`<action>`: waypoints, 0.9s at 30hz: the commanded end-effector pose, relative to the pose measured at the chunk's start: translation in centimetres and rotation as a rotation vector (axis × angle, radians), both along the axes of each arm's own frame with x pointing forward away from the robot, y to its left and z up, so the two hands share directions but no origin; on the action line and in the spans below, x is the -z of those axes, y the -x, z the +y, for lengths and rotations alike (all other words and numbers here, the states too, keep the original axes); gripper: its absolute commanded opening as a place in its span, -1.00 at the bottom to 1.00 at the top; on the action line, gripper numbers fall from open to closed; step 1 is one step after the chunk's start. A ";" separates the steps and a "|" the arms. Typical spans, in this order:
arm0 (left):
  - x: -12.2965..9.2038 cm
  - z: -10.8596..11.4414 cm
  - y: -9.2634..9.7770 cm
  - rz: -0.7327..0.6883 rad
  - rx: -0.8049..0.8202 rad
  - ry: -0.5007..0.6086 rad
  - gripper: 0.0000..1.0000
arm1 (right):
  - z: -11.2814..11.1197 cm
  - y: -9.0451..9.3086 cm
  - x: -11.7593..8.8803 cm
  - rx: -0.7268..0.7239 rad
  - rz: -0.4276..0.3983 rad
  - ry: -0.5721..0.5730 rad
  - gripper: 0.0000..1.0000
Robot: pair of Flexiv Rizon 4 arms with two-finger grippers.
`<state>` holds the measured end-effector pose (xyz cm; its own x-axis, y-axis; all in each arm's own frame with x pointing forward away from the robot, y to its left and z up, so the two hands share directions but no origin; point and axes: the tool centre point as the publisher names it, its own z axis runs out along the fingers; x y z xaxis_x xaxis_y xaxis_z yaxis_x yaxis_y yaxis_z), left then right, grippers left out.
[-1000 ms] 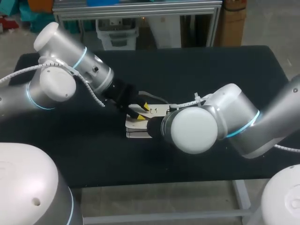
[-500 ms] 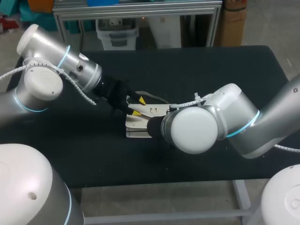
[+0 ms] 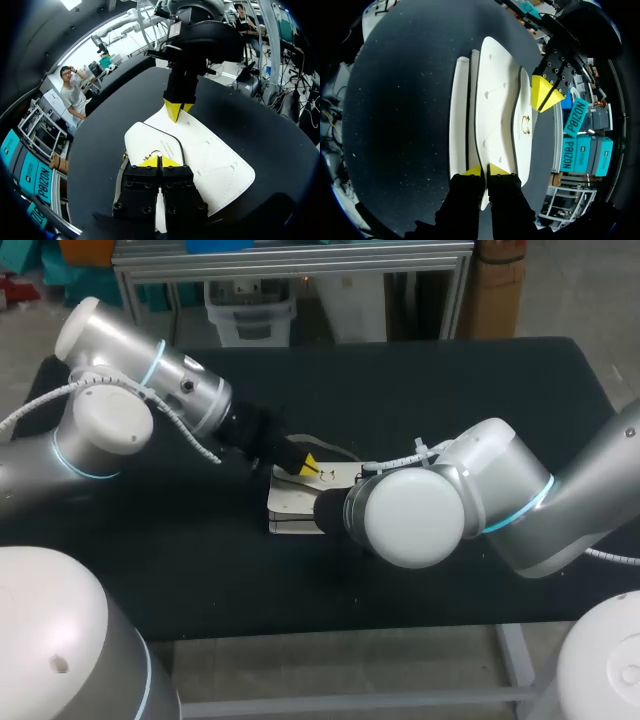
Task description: Pick up the bag, open it, inspect its contents, close it, and place it on the opposite side
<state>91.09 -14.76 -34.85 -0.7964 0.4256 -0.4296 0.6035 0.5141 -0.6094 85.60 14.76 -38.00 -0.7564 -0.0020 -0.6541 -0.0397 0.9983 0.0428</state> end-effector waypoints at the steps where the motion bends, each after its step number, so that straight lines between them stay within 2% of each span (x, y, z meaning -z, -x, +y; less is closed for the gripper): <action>1: 1.1 -0.3 -0.3 0.027 0.016 -0.040 -1.00 | 0.0 0.0 0.2 0.000 -0.002 0.000 -1.00; 8: 1.8 0.9 0.9 0.050 0.013 -0.043 -1.00 | 0.0 0.0 0.2 0.000 -0.002 0.000 -1.00; 10: 1.5 1.2 1.0 0.046 -0.001 -0.029 -0.73 | 0.0 0.0 0.2 0.000 -0.002 0.000 -1.00; 11: 1.2 1.4 1.1 0.041 -0.006 -0.012 -0.42 | 0.0 0.0 0.2 0.000 -0.002 0.000 -1.00; 12: 0.9 1.5 1.2 0.038 -0.015 0.003 -0.28 | 0.0 0.0 0.2 0.000 -0.002 0.000 -0.36; 13: 0.5 1.6 1.2 0.034 -0.023 0.019 -0.12 | 0.0 0.0 0.2 0.000 -0.002 0.000 -0.01; 14: 0.1 1.7 1.3 0.032 -0.028 0.036 0.14 | 0.0 0.0 0.1 0.001 0.000 -0.007 1.00; 16: -0.6 1.8 1.5 0.031 -0.039 0.065 0.97 | 0.0 0.2 -0.3 0.004 0.000 -0.016 1.00; 27: -2.7 2.5 1.7 0.107 -0.163 0.079 1.00 | -0.4 1.6 -3.6 -0.014 0.045 -0.114 1.00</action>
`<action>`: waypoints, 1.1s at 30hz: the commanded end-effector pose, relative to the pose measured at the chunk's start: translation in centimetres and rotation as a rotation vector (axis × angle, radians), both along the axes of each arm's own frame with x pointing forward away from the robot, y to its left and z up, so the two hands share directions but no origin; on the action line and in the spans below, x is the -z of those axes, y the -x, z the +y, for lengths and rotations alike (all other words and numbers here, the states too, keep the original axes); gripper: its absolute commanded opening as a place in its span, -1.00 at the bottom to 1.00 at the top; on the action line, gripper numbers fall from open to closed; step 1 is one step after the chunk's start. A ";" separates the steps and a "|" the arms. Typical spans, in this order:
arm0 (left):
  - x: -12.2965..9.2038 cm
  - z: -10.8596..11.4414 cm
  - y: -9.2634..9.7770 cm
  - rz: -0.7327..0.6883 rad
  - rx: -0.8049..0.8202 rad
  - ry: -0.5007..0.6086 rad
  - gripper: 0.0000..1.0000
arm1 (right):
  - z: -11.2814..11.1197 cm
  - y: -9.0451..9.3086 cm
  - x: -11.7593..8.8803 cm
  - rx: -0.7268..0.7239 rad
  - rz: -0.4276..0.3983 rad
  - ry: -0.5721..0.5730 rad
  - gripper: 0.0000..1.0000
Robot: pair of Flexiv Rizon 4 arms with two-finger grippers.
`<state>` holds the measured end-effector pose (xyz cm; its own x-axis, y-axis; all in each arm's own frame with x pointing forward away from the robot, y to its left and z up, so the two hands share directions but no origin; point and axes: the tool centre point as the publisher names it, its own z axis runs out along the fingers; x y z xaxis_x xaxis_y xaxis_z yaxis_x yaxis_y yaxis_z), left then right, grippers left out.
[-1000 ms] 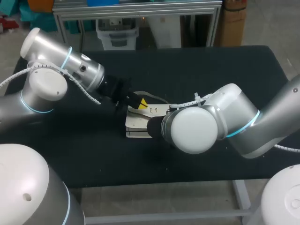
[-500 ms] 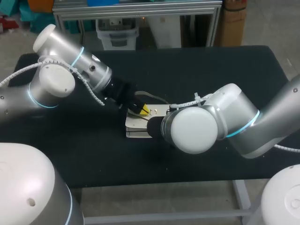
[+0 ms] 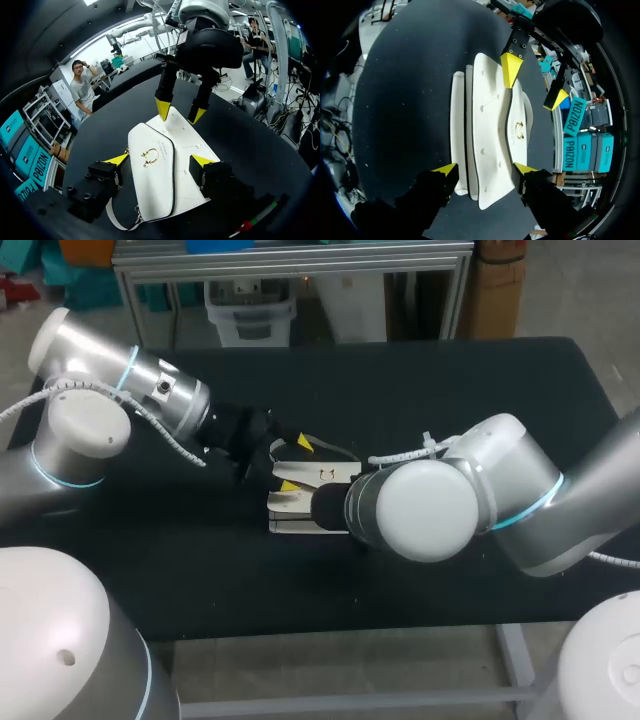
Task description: Pick up the bag, open it, inspect its contents, close it, and place it on the opposite side
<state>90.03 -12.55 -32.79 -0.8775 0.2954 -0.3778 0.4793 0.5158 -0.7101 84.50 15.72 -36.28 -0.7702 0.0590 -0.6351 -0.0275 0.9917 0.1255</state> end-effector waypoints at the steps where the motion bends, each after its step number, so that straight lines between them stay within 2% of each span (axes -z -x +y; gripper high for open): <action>1: -0.9 0.4 0.6 0.021 -0.061 -0.018 1.00 | -1.4 0.7 -2.3 -0.032 0.030 -0.044 1.00; 10: -3.4 1.7 0.7 0.231 -0.249 -0.054 1.00 | -2.4 1.5 -5.3 0.000 0.232 -0.161 1.00; 15: -4.2 2.9 0.5 0.479 -0.381 -0.052 1.00 | -3.3 1.8 -6.4 0.073 0.325 -0.182 1.00; 19: -4.0 3.7 0.4 0.619 -0.471 -0.069 1.00 | -4.8 1.9 -7.0 0.038 0.407 -0.282 1.00; 21: -4.0 4.0 0.4 0.614 -0.531 -0.124 1.00 | -5.6 1.8 -7.2 0.011 0.452 -0.318 1.00; 23: -4.0 4.0 0.4 0.614 -0.531 -0.124 1.00 | -6.2 1.9 -7.8 0.006 0.487 -0.259 1.00; 33: -4.0 4.0 0.4 0.614 -0.531 -0.124 1.00 | -6.2 1.9 -7.8 0.006 0.487 -0.259 1.00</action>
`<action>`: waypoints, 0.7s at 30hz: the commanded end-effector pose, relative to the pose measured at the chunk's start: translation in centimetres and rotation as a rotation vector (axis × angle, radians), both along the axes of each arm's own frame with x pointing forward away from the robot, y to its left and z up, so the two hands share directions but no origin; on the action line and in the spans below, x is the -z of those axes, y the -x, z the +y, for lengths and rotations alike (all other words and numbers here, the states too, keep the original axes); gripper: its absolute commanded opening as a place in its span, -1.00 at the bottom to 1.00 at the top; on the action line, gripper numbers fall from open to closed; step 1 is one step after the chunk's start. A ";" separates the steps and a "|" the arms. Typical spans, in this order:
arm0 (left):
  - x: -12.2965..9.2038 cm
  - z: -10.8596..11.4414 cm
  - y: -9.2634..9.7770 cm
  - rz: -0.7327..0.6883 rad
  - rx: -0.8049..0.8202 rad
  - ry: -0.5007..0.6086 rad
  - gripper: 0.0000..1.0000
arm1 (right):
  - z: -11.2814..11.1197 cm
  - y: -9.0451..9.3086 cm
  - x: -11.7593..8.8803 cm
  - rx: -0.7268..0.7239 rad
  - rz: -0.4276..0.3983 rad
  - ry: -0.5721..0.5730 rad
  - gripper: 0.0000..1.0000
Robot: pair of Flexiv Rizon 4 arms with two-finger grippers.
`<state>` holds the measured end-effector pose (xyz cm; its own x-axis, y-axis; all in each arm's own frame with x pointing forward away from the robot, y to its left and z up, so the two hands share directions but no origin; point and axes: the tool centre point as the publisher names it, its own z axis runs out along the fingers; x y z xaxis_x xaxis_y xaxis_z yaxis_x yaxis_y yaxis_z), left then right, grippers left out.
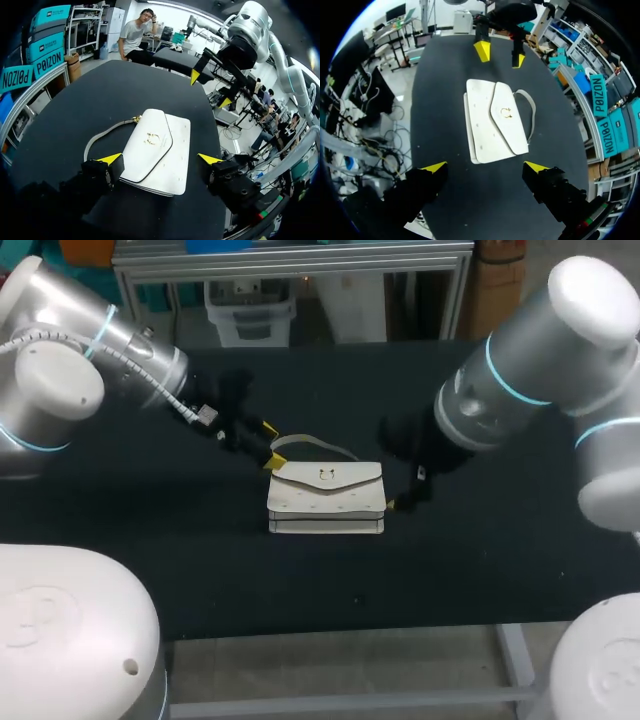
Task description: Pick up the bag, open it, inspect its contents, close it, and place it on the opposite side
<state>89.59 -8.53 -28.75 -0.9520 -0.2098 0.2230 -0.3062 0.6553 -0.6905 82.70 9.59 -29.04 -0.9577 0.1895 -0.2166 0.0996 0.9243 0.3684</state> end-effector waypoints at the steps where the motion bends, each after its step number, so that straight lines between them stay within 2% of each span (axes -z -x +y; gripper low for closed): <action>1: 0.0 0.0 -0.1 0.001 0.000 -0.001 1.00 | -0.1 0.1 -0.6 -0.018 0.049 0.002 1.00; 5: 0.0 0.0 -0.1 0.001 0.000 -0.001 1.00 | -0.1 0.1 -0.6 -0.018 0.049 0.002 1.00; 6: 0.0 0.0 -0.1 0.001 0.000 -0.001 1.00 | 0.6 0.1 -0.7 -0.016 0.059 0.000 1.00; 9: -0.5 -0.3 -0.5 0.076 -0.185 0.029 1.00 | 1.2 0.3 -1.7 0.027 0.096 -0.039 1.00; 11: -1.0 -0.2 -0.4 0.134 -0.322 0.013 1.00 | 1.1 0.2 -2.4 0.093 0.113 -0.011 1.00; 16: -1.4 0.3 0.1 0.189 -0.523 -0.101 1.00 | 0.9 0.4 -3.7 0.173 0.182 0.030 1.00; 21: -1.9 1.3 -0.5 0.267 -0.661 -0.205 1.00 | 0.7 -0.1 -4.3 0.229 0.231 0.056 1.00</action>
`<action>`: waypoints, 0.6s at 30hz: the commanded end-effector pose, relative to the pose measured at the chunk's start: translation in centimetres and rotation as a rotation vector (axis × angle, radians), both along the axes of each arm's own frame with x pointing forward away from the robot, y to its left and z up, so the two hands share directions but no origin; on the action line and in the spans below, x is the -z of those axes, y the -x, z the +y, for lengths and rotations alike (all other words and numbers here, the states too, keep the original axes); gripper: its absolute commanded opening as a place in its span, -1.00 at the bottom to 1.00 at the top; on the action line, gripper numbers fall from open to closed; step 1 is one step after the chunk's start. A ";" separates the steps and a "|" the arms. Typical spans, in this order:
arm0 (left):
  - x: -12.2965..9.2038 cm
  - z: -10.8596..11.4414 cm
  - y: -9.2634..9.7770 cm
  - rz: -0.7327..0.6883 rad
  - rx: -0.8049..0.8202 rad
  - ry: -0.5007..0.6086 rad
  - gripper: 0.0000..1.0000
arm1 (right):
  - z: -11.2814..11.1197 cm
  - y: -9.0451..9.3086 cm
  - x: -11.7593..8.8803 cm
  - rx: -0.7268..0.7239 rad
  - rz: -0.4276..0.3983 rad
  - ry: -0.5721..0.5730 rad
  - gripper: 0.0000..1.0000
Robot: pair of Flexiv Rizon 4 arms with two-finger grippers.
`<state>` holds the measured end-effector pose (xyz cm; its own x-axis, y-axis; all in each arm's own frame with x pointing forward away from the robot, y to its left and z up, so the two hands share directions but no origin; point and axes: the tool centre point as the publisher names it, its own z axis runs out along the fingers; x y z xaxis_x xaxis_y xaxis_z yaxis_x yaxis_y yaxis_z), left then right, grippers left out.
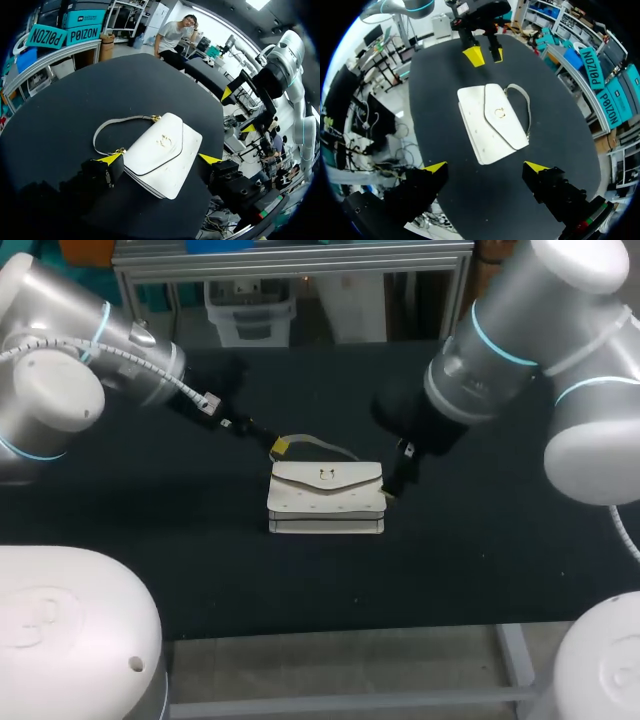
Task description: Pick up the bag, open it, inspect its contents, close it, and place it on the opposite side
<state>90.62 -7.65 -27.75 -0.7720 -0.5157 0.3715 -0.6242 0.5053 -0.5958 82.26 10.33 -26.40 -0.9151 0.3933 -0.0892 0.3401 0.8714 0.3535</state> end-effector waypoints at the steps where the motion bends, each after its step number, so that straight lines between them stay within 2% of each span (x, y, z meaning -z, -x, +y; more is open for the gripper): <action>1: -1.0 0.5 0.4 0.131 -0.311 -0.198 1.00 | -0.1 -0.6 -1.7 0.014 0.116 0.063 1.00; 12: -1.0 1.9 -1.0 0.300 -0.408 -0.325 1.00 | -1.6 -2.3 -1.9 0.171 0.303 0.070 1.00; 16: -0.8 2.2 -1.3 0.352 -0.423 -0.356 1.00 | -3.0 -2.8 -1.9 0.260 0.414 -0.012 1.00; 18: -0.6 2.4 -1.3 0.343 -0.464 -0.406 1.00 | -3.8 -3.1 -1.7 0.272 0.457 -0.081 1.00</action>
<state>91.15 -4.79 -27.32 -0.3498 -0.8551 0.3827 -0.9290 0.2639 -0.2595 84.50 7.18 -24.93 -0.7522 0.6419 0.1490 0.6579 0.7186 0.2253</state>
